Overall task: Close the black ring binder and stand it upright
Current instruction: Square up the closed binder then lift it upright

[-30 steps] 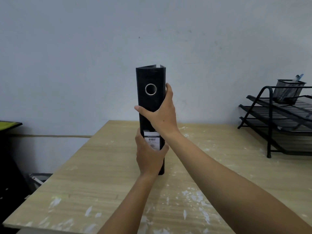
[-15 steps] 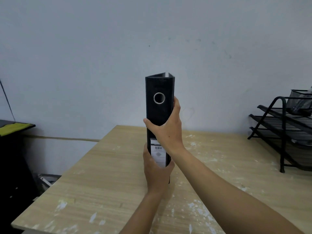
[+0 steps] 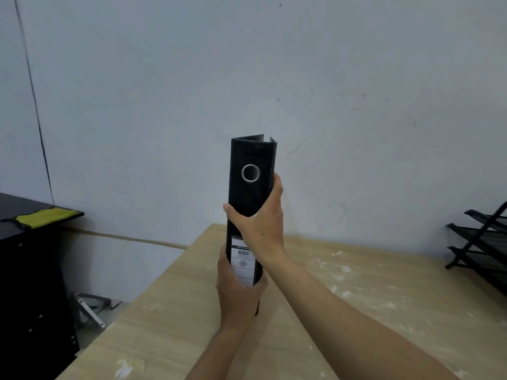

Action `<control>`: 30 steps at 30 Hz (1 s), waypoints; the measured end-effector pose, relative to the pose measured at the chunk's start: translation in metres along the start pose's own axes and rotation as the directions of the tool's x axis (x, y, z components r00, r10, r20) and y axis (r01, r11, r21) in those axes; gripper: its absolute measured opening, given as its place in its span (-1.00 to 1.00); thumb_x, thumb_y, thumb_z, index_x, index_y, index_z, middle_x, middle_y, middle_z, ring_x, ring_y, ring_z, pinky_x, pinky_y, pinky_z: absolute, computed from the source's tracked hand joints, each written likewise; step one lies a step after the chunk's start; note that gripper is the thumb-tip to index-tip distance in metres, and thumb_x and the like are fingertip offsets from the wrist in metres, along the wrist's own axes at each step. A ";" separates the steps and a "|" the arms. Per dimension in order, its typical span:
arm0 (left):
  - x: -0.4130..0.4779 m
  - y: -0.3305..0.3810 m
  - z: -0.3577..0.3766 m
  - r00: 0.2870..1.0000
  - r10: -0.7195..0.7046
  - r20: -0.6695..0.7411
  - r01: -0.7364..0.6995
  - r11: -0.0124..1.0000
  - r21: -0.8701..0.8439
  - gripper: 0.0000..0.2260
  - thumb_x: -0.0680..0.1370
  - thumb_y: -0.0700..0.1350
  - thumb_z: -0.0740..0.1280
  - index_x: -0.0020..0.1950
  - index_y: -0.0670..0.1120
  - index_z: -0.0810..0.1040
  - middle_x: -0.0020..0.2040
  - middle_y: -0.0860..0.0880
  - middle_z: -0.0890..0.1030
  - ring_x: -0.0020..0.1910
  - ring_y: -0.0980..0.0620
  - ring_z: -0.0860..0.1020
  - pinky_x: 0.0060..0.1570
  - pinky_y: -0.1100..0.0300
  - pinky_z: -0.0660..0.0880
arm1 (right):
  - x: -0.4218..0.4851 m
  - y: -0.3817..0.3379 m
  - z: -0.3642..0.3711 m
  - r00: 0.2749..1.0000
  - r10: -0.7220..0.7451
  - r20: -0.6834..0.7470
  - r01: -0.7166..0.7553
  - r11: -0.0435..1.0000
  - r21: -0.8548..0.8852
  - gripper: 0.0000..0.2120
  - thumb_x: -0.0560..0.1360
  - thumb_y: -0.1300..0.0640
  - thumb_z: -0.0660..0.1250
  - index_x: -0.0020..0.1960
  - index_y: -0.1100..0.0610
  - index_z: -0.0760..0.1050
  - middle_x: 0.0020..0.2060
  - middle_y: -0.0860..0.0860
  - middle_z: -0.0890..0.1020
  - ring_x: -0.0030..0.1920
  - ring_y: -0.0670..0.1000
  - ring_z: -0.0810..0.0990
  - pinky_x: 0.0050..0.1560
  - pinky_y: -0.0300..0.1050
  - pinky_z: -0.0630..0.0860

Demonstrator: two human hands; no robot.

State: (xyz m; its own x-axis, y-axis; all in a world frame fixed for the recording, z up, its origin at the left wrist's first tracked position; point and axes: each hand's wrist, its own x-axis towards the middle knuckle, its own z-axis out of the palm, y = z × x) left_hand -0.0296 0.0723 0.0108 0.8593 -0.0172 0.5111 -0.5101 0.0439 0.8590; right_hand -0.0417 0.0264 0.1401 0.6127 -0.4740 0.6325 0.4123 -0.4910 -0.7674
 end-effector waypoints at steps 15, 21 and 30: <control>0.108 -0.074 -0.046 0.998 0.020 0.063 -0.021 0.999 0.026 -0.20 0.31 -0.16 0.57 0.44 0.08 0.24 0.26 0.16 0.48 0.25 0.18 0.47 0.20 0.16 0.44 | 0.060 0.037 0.104 1.000 0.006 0.025 -0.004 0.997 -0.072 0.00 0.31 -0.02 0.55 0.52 0.01 -0.01 0.40 -0.05 0.33 0.37 0.02 0.39 0.32 0.07 0.44; 0.122 -0.097 -0.041 1.000 -0.012 0.006 0.012 1.000 0.028 -0.18 0.29 -0.11 0.59 0.42 0.12 0.21 0.23 0.20 0.44 0.22 0.22 0.43 0.18 0.23 0.39 | 0.070 0.056 0.121 0.994 -0.017 0.106 0.031 0.990 -0.137 0.05 0.31 -0.08 0.55 0.54 -0.04 -0.08 0.47 -0.07 0.25 0.44 -0.02 0.31 0.35 0.07 0.41; 0.152 -0.115 -0.030 0.996 0.010 0.084 -0.016 0.997 0.073 -0.08 0.30 -0.12 0.59 0.50 0.04 0.11 0.30 0.18 0.35 0.29 0.21 0.35 0.26 0.18 0.34 | 0.101 0.077 0.118 0.985 0.072 0.160 -0.052 0.991 -0.127 0.10 0.26 -0.10 0.59 0.54 -0.02 -0.07 0.47 -0.02 0.30 0.43 0.04 0.34 0.35 0.11 0.41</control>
State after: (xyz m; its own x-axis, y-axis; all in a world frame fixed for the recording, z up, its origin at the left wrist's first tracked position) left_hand 0.1611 0.0948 -0.0108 0.8482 -0.1004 0.5200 -0.5249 -0.0291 0.8506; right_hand 0.1311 0.0269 0.1327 0.7407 -0.3855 0.5503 0.2909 -0.5542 -0.7799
